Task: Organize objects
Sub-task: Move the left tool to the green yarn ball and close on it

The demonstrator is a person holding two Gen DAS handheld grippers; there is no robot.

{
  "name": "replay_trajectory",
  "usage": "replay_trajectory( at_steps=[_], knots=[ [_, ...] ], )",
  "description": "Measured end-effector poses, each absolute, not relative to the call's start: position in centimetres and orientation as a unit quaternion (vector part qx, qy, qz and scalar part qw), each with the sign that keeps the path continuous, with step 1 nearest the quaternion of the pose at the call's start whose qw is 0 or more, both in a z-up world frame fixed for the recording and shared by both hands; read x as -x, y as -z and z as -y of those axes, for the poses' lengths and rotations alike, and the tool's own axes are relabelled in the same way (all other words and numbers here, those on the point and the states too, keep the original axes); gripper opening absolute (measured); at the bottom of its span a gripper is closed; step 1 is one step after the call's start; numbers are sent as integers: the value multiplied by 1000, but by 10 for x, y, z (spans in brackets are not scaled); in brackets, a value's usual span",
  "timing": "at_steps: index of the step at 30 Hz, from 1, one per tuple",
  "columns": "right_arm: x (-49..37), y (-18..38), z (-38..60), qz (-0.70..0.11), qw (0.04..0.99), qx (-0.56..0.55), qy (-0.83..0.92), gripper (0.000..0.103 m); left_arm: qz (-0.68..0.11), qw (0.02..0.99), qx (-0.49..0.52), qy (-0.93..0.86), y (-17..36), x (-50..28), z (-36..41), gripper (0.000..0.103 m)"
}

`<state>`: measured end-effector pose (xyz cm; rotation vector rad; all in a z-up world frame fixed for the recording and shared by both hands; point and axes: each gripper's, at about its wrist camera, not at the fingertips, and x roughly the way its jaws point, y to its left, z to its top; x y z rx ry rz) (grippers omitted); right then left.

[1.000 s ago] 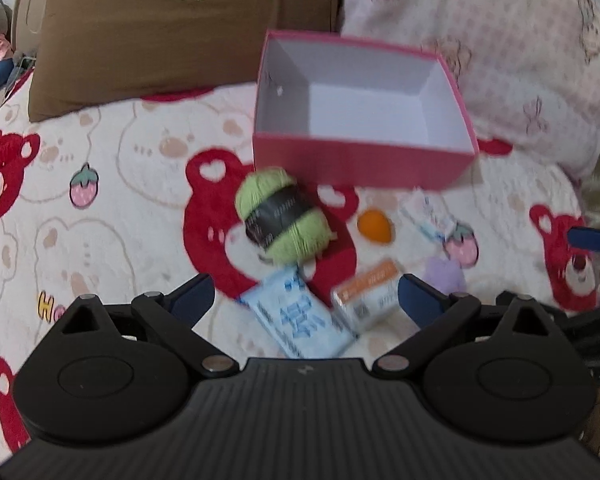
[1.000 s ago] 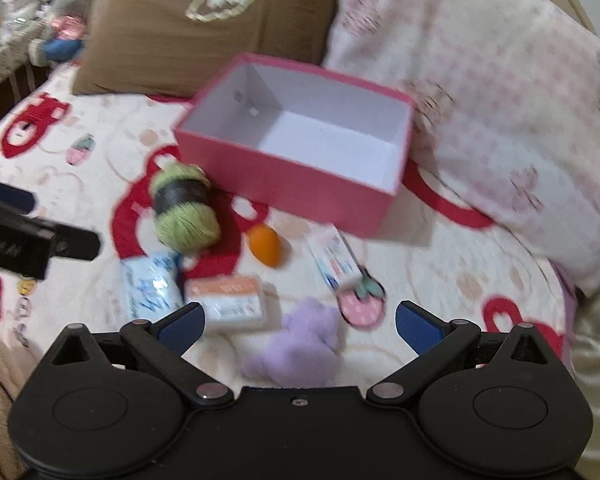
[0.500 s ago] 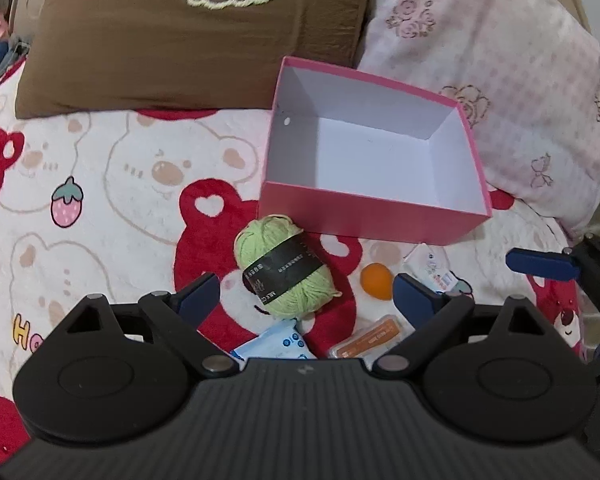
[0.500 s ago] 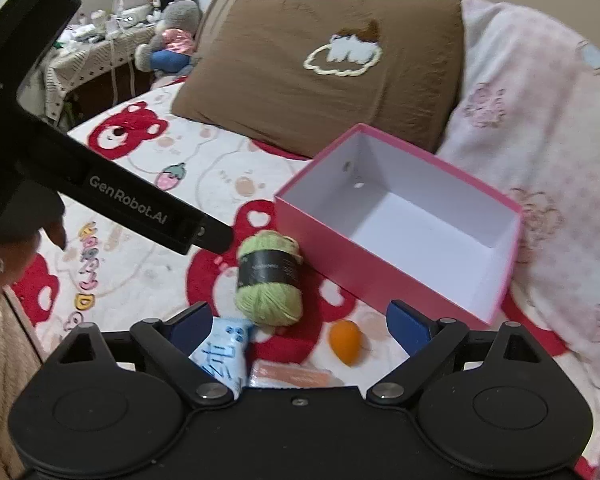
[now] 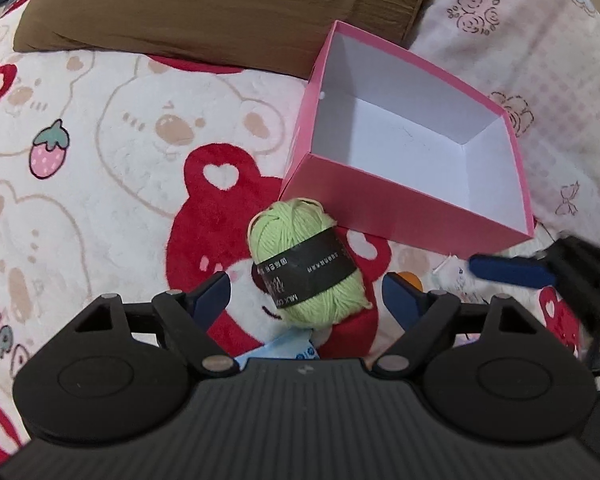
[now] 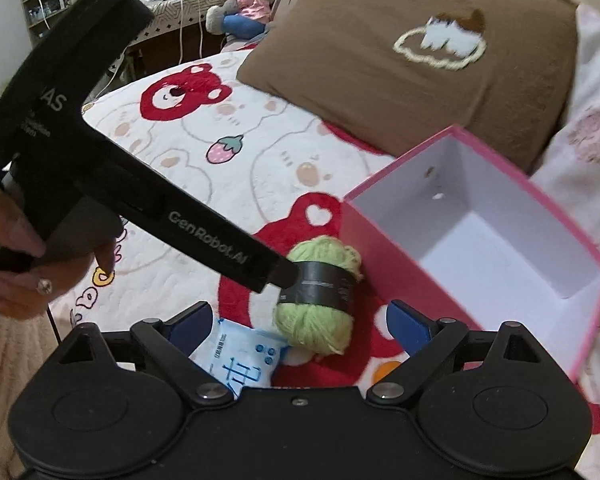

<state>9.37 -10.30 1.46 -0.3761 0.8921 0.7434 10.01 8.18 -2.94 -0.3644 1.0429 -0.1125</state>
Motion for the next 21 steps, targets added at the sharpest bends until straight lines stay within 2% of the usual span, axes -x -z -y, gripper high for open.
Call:
replay_trajectory(
  at_steps=[5,17,21],
  knots=[
    [-107,22,97,-422,821,169,-345,88,-480,855,187,63,44,-106,-82,83],
    [-119,65,96,-411,823,158,-358,88,-509,824,240,63,86,-124,-81,82],
    [-125,75,94,-408,828,157,-351,88,-507,820,256,69,97,-123,-82,73]
  ],
)
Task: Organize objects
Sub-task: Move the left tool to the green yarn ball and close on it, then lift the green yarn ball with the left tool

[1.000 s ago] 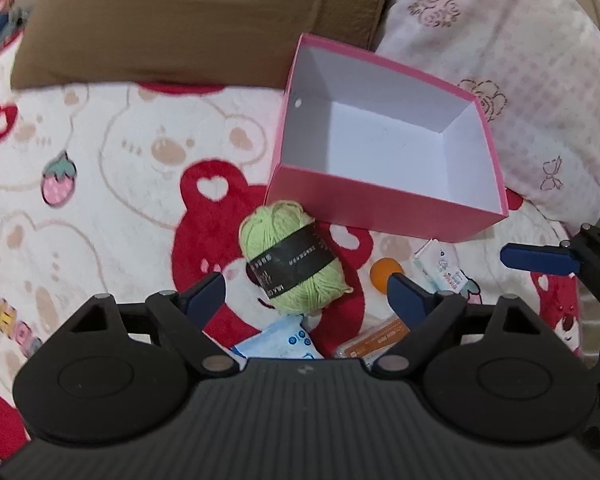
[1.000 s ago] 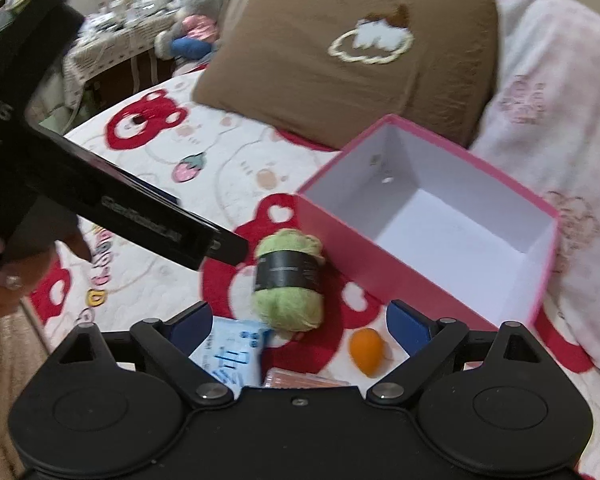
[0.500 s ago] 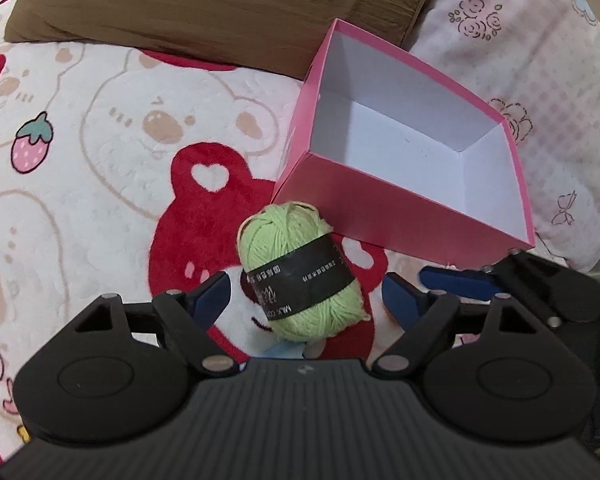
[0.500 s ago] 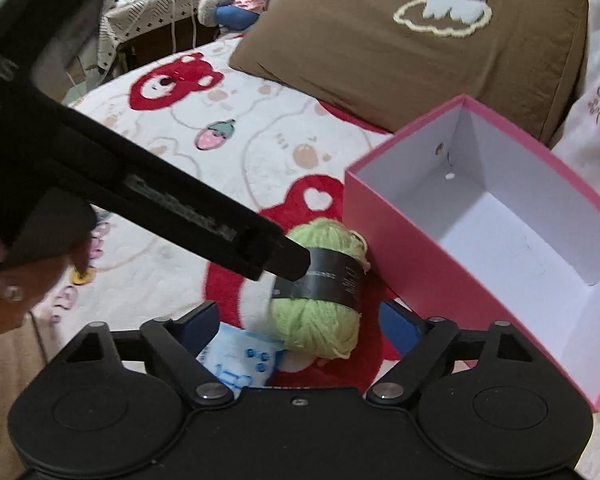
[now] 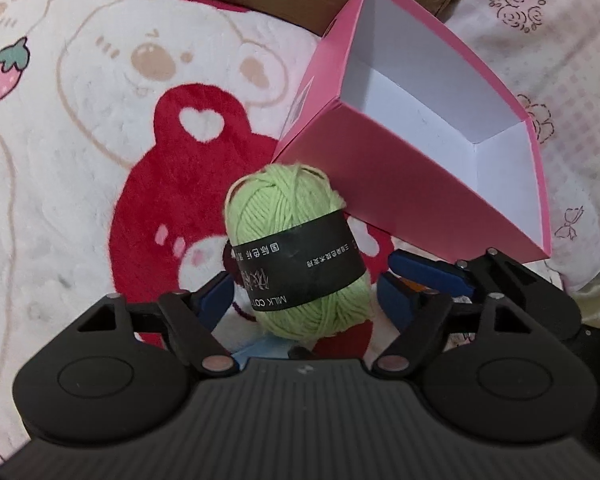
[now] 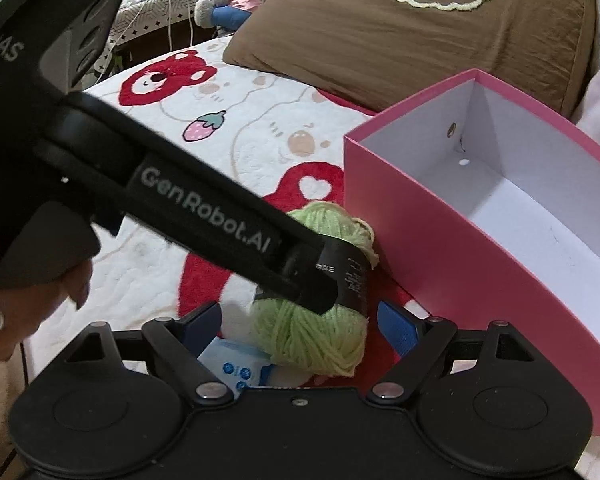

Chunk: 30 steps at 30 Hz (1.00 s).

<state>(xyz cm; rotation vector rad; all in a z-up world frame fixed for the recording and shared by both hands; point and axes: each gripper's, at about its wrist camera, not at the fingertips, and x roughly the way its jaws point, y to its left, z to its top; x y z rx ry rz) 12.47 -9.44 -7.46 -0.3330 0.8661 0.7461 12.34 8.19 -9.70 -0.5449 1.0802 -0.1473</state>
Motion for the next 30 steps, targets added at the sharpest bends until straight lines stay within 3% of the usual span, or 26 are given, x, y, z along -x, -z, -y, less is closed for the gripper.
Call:
replay_trajectory(
  at_steps=[4,8,12,21,25,30],
  knots=[
    [-128,85,95,-405,830,157,-350,87,-496,823,268,72,103,-122,-86,60],
    [-132,94,98,-415,830,145,-344,85,-487,829,267,67,106,-120,-84,58],
    [-137,101,98,-429,820,151,-347,70,-494,820,284,56,111,-119,-84,57],
    [-135,104,97,-432,824,138,-340,68,-500,813,295,57,125,-125,-90,58],
    [-137,112,97,-430,834,121,-323,76,-496,814,297,58,126,-124,-91,56],
    [-137,116,97,-433,834,106,-326,72,-486,827,277,60,122,-123,-80,51]
  ],
)
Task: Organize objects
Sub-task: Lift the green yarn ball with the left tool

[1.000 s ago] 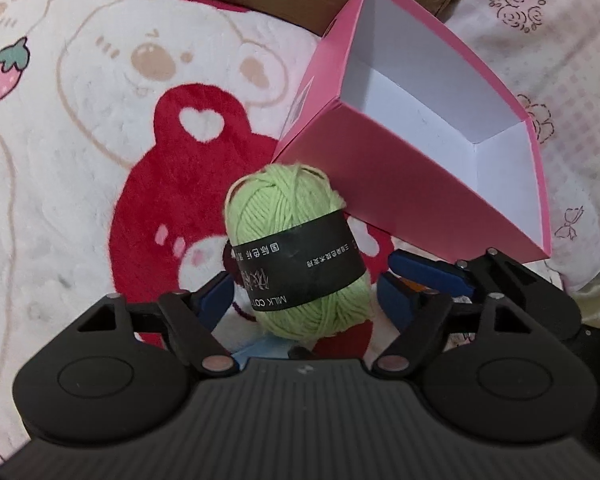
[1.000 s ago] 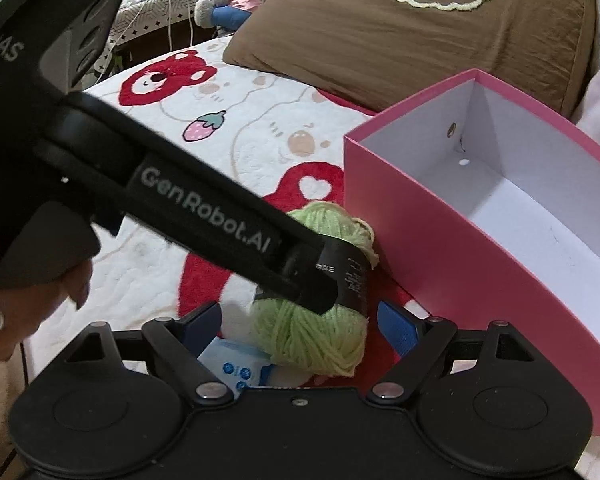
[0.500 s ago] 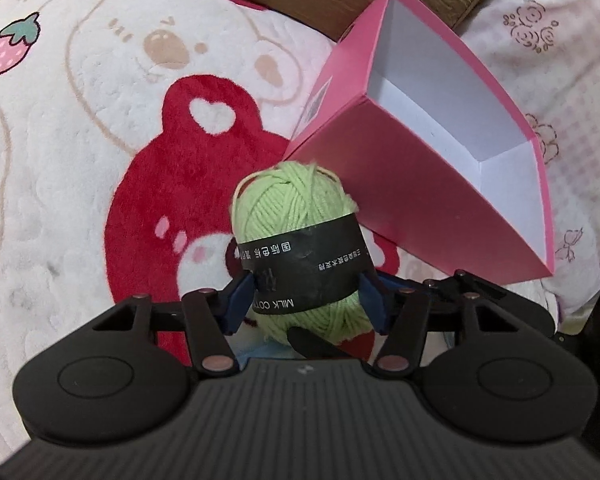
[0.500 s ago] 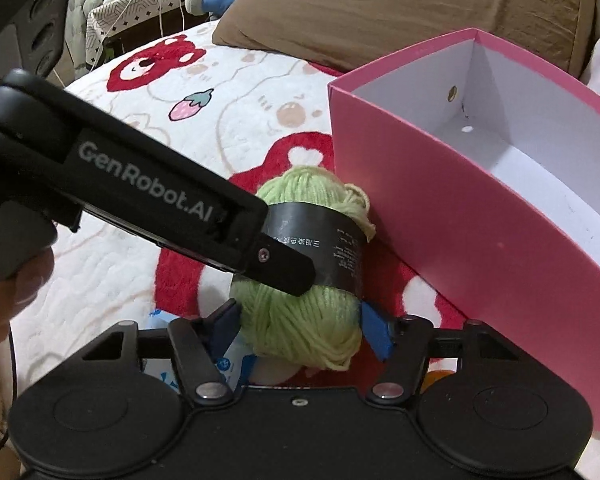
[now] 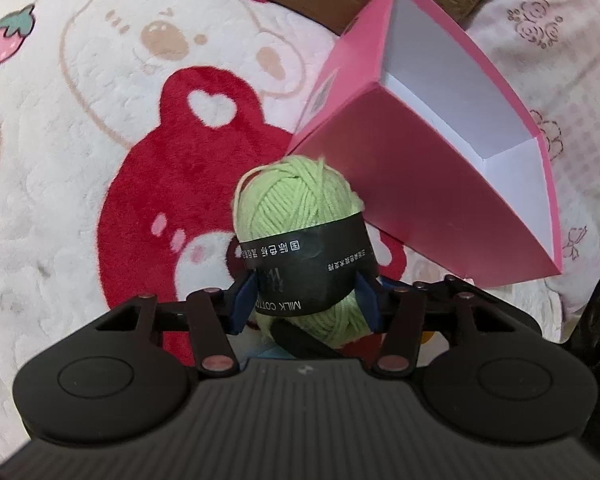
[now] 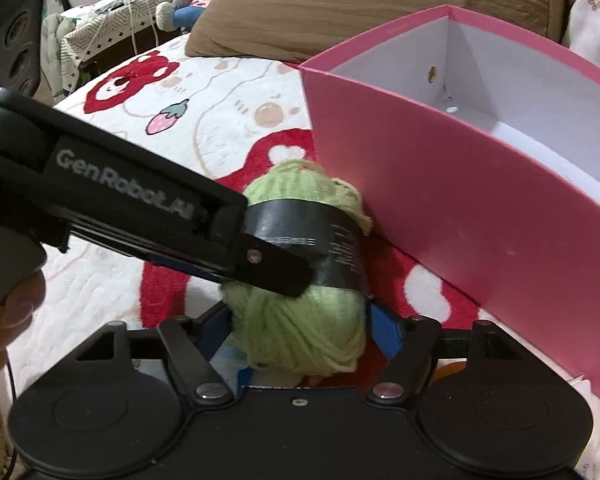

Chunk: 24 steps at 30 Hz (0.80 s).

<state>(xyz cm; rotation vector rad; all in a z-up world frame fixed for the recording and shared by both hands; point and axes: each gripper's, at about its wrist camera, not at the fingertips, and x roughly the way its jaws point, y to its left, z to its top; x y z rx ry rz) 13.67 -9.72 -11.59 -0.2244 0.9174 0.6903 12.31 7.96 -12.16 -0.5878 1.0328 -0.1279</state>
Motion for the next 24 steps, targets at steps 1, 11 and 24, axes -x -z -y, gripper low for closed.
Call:
replay_trajectory(
  at_steps=[1,11,24],
  knots=[
    [-135,116,96,-432,834,109,-326,70,-483,833,264,62,119,-123,-76,50],
    [-130,107,100,-415,845,99,-322,60,-477,837,257,81,108,-119,-74,50],
    [-111,92,102,-404,855,110,-305,61,-484,830,255,109,96,-111,-69,50]
  ],
)
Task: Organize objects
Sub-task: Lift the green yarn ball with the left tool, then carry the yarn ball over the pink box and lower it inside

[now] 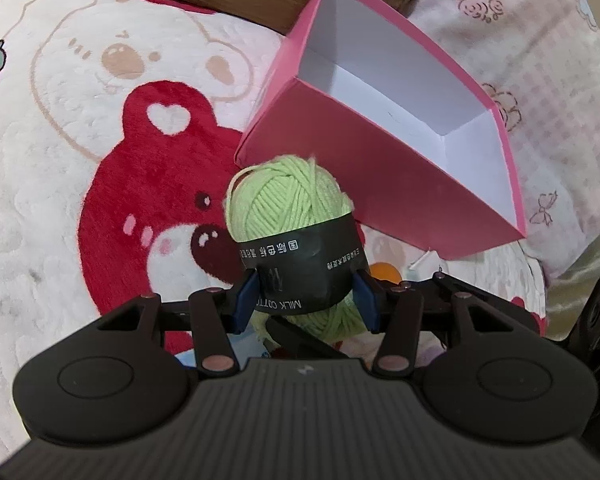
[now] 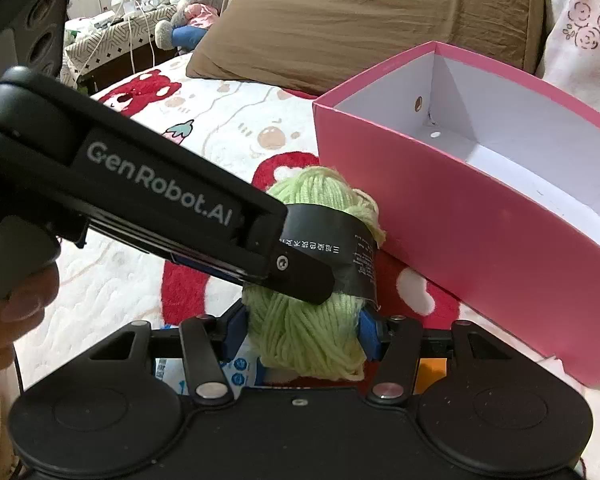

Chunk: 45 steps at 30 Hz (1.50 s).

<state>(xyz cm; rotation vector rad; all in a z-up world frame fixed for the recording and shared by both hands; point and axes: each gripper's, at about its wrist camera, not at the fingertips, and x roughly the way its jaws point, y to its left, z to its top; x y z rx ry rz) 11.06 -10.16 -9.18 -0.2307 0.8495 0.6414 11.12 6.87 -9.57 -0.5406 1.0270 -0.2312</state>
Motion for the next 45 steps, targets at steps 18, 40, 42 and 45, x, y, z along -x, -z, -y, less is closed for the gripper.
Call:
replay_trajectory(
  at_steps=[18,40,42,45],
  knots=[
    [-82,68,102,-386,869,114,-287,61,-470,838,242,136,63,-84,-56,50],
    [-58,-1,159,-350,894,77,-268,61,-442,859,188,177,-1,-76,-10,50],
    [-59,-5,163,-350,896,71,-263,61,-442,859,184,181,-6,-80,-5,50],
    [-67,-9,172,-354,897,57,-259,61,-443,859,173,189,-14,-88,3,50]
  ],
)
